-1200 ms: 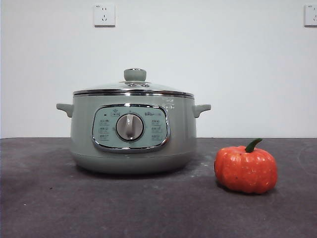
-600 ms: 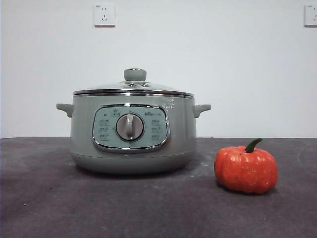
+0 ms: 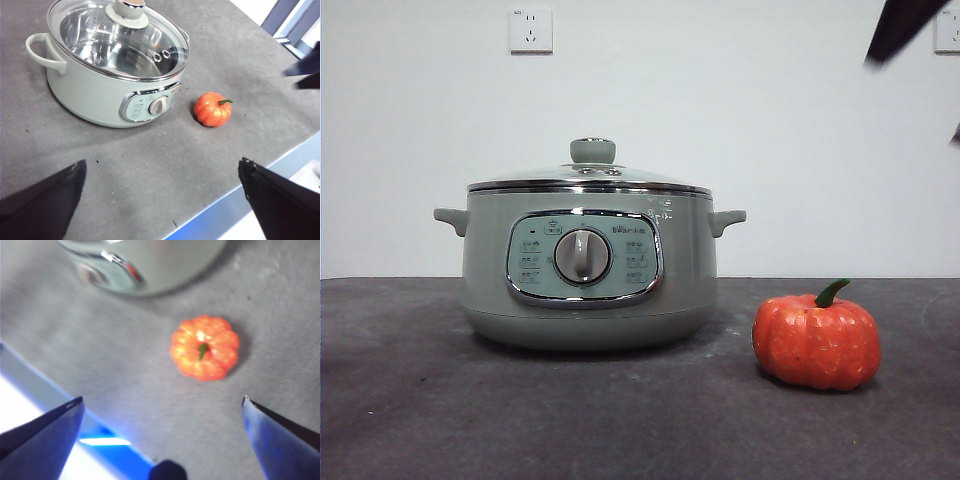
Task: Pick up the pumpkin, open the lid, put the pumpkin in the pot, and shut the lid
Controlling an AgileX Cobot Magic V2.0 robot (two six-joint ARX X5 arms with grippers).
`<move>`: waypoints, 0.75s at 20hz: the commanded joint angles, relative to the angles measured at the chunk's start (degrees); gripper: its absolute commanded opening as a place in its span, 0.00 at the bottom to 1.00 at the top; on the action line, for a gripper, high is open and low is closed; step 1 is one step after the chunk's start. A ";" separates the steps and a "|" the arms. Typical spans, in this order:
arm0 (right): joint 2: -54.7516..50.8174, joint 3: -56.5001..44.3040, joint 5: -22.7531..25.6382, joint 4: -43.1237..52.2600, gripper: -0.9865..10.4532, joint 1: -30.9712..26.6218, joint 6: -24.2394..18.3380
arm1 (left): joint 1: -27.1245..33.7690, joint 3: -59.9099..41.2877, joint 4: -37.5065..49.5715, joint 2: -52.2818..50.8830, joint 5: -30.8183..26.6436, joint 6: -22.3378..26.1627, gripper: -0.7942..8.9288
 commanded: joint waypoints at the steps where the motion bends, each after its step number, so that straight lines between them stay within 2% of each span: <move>1: 5.35 0.00 2.84 3.45 0.74 2.99 0.31 | -0.13 0.09 0.39 -0.07 0.20 0.42 0.86; 8: 19.15 0.00 14.97 13.38 0.75 9.94 0.31 | -0.13 0.09 0.55 -0.07 0.20 0.42 0.86; 15: 27.93 0.00 17.86 19.71 0.75 11.50 0.33 | -0.13 0.07 0.50 -0.07 0.20 0.42 0.86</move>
